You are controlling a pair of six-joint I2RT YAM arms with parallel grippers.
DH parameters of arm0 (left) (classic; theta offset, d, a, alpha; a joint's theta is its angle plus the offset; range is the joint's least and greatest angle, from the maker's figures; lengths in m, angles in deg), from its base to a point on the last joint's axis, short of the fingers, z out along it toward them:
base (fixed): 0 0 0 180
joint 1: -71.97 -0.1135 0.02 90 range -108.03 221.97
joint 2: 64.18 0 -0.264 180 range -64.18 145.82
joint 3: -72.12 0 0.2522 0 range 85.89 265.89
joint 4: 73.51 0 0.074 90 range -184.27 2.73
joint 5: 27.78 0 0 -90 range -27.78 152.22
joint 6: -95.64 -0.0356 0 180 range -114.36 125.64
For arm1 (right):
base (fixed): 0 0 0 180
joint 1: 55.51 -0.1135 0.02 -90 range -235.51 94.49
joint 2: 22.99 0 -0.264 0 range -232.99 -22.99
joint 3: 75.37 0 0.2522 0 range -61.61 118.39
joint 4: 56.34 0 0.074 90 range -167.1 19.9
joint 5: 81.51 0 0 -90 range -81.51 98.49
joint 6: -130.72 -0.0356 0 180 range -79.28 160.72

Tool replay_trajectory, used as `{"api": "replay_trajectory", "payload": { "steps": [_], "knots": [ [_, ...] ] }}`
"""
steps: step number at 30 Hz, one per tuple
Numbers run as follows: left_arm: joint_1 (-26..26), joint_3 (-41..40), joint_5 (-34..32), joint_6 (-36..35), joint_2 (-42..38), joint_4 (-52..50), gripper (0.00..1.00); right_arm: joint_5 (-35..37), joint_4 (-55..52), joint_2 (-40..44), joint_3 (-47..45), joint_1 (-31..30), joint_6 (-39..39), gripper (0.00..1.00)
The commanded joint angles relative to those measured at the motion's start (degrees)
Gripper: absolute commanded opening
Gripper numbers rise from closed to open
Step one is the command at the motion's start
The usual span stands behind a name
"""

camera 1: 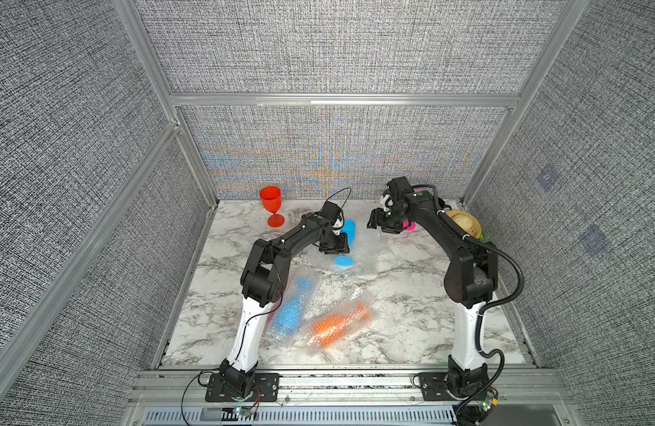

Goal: Unpack wine glasses from bubble wrap
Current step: Pick up the wine glass from the bubble wrap.

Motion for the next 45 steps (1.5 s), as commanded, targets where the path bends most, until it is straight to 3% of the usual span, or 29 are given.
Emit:
{"api": "replay_trajectory", "payload": {
  "steps": [1,8,11,23,28,32,39,42,45],
  "knots": [
    [0.0,-0.1,0.2,0.4,1.5,0.6,0.34,-1.2,1.2,0.8,-0.4,0.0,-0.7,0.65],
    [0.0,-0.8,2.0,1.0,0.3,2.9,0.1,-2.2,1.5,1.9,-1.0,0.0,-0.8,0.63],
    [-0.3,-1.2,1.7,-0.1,-2.5,3.1,0.04,-2.3,1.7,3.1,-1.7,0.0,-0.6,0.63],
    [-2.1,-9.5,1.4,-3.6,-13.2,12.1,0.0,-5.7,2.6,8.0,-3.2,0.8,-1.8,0.63],
    [-1.8,-26.9,-1.2,-8.6,-22.9,36.4,0.0,-10.3,2.8,10.2,-2.2,3.0,-5.2,0.63],
    [-0.4,-42.4,-5.2,-20.8,-30.0,60.5,0.0,-17.6,3.1,11.1,-1.1,4.6,-10.3,0.57],
    [-0.2,-50.1,-2.7,-34.6,-31.3,72.5,0.0,-31.2,5.1,12.9,0.4,5.0,-7.5,0.55],
    [-0.2,-54.9,-2.4,-37.3,-31.3,81.8,0.0,-30.0,0.2,12.8,2.8,5.0,-3.2,0.54],
    [-0.2,-56.5,-1.8,-40.2,-31.3,84.3,0.0,-29.6,-4.8,11.8,5.2,4.6,1.3,0.52]
  ]
}}
